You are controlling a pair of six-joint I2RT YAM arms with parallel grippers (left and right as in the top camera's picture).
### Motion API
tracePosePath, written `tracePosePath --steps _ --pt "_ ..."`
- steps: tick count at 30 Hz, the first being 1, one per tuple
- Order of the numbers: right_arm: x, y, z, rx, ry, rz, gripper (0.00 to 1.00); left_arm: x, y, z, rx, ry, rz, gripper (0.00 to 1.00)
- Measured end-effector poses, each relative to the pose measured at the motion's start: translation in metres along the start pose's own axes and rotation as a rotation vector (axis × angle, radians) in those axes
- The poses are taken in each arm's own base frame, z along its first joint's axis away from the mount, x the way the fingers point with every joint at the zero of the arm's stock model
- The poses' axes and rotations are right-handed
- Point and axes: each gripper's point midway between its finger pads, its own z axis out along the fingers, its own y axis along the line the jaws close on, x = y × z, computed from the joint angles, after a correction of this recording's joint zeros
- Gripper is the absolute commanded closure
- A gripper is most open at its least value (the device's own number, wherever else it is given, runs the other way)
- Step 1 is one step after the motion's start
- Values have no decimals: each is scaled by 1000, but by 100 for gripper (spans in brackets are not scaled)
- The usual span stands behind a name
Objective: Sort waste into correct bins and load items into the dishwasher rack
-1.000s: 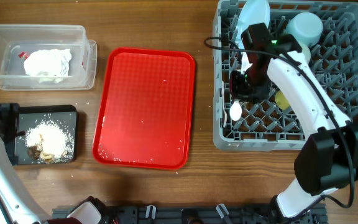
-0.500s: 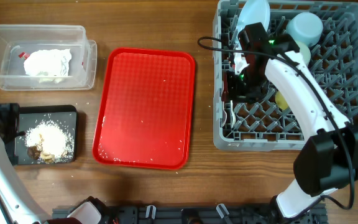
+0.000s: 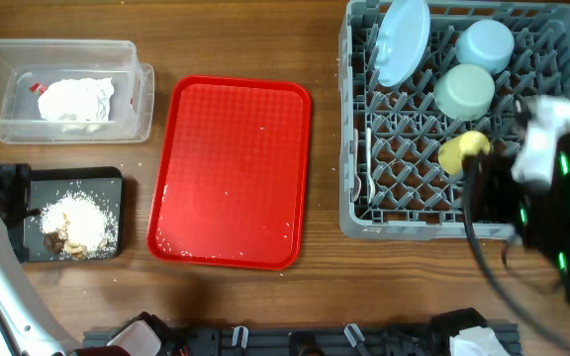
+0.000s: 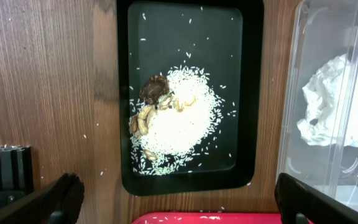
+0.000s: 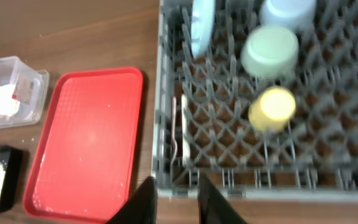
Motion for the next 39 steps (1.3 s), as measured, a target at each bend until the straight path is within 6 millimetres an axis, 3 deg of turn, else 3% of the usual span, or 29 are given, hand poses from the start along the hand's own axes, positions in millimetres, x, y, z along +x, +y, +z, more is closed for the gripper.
tracePosePath --steps 1,2,6,14,24,29,33,35,39 --pt "11 -5 -2 4 0 14 4 0 0 0 -1 0 0 0" --pt "22 -9 -4 8 4 35 0 0 0 0 -1 0 0 0" --pt "54 -25 6 54 30 201 0 0 0 0 0 0 0 0" --pt "63 -30 13 88 62 276 0 0 0 0 0 0 0 0" --pt "68 -27 20 66 90 234 0 0 0 0 -1 1 0 0" --pt "61 -12 76 -50 -14 12 0 0 0 0 0 0 0 0" --pt "49 27 119 -294 -257 -231 0 0 0 0 -1 1 0 0" --pt "54 41 134 -394 -374 -321 0 0 0 0 -1 1 0 0" --pt "70 50 144 -493 -541 -401 0 0 0 0 -1 1 0 0"
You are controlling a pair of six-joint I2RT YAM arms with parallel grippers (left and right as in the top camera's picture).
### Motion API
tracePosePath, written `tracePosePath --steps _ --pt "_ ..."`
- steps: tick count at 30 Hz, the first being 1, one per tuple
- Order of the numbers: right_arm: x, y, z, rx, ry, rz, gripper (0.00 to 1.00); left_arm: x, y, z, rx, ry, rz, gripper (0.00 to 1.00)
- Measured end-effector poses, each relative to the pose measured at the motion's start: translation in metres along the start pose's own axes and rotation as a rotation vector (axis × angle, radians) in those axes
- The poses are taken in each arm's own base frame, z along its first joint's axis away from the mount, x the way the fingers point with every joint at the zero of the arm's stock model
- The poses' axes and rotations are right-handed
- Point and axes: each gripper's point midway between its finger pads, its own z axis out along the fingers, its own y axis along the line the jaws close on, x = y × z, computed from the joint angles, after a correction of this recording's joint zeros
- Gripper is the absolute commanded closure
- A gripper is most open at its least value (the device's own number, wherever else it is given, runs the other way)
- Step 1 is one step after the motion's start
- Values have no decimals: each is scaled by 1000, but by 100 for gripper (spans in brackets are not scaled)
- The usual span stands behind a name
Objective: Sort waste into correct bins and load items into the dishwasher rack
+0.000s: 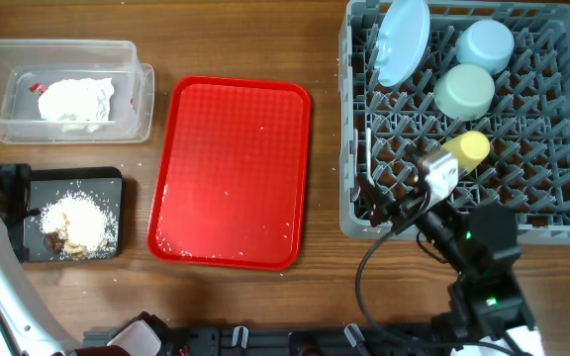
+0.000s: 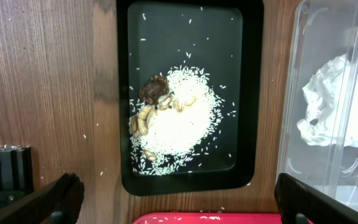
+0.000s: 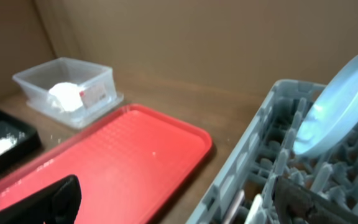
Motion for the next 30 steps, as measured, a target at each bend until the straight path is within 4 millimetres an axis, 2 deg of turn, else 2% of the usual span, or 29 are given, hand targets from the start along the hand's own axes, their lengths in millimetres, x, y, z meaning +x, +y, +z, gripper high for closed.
tracePosePath --steps 4,7,15,22,30 --pt "33 2 -8 -5 -58 -6 0 0 0 0 0 0 0 0" --pt "42 -2 -14 29 -97 21 0 0 0 0 0 0 0 0" --pt "37 -17 -29 142 -169 32 0 0 0 0 0 0 0 0" --pt "63 -33 -38 251 -86 68 0 0 0 0 0 0 0 0" --pt "52 -51 -50 349 -143 45 0 0 0 0 0 0 0 0"
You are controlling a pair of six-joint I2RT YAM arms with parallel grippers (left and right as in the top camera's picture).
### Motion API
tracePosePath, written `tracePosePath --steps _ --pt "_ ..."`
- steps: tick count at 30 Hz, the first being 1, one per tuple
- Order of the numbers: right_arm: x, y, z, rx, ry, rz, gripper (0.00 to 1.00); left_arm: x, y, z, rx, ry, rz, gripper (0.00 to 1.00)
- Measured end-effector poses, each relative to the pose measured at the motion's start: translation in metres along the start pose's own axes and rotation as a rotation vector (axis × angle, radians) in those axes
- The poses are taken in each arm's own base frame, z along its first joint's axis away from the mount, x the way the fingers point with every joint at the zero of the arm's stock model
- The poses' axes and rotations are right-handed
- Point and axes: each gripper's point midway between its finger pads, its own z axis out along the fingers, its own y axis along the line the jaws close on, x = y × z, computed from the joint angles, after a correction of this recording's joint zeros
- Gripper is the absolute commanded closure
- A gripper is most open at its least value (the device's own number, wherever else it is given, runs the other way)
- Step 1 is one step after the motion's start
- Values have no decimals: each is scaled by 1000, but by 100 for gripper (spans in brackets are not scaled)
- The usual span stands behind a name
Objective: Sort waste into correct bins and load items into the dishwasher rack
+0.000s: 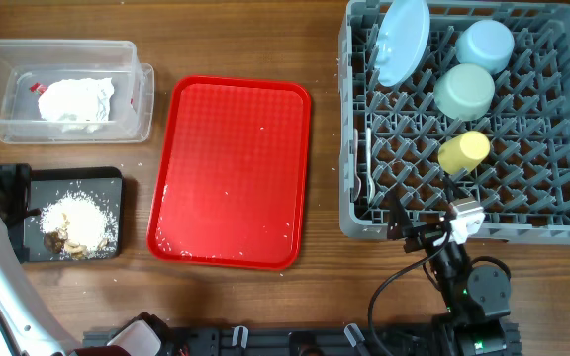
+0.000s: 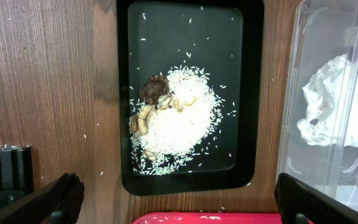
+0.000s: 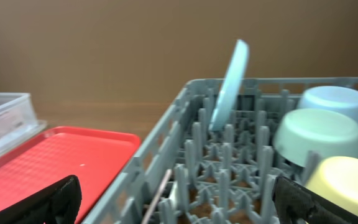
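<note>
A grey dish rack (image 1: 356, 222) at the right holds a blue plate (image 1: 404, 40), a blue bowl (image 1: 485, 44), a green bowl (image 1: 463, 91), a yellow cup (image 1: 463, 151) and a utensil (image 1: 367, 170). Just in front of the rack's front wall, my right gripper (image 1: 409, 229) is open and empty. Its wrist view looks level across the rack (image 3: 191, 149) to the yellow cup (image 3: 344, 180). At the far left my left gripper (image 2: 179, 204) hangs wide open over the black tray (image 2: 253, 93) of rice and food scraps (image 2: 169, 121). Beside it stands a clear bin (image 2: 297, 81) with crumpled white paper (image 2: 331, 99).
A red tray (image 1: 231, 173) with a few grains lies in the middle. In the overhead view the clear bin (image 1: 137, 114) is at the back left and the black tray (image 1: 107, 183) in front of it. Cables and a mount run along the table's front edge.
My right arm has drawn back from the rack's front left part to just in front of the rack. Its camera now looks level across the rack. The left arm is unchanged.
My right gripper stood over the rack's right side with its fingers close together, the yellow cup lying in the rack below. Then it was open and low by the rack's front, and now it is in front of the rack. My left gripper stayed open over the black tray.
</note>
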Motion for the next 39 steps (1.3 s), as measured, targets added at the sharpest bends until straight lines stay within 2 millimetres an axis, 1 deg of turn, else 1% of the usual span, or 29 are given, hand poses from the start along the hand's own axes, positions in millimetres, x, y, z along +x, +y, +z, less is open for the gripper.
tracePosePath --steps 8,13,15,39 --pt "-3 -27 -2 112 -11 1 0 0 0 0 0 0 0 0" --pt "-5 -50 -6 206 -20 -2 0 0 0 0 0 0 0 0" --pt "-6 -56 -8 227 -22 -4 0 0 0 0 0 0 0 0" --pt "-5 -56 -8 219 -19 -27 0 0 0 0 0 0 0 0"
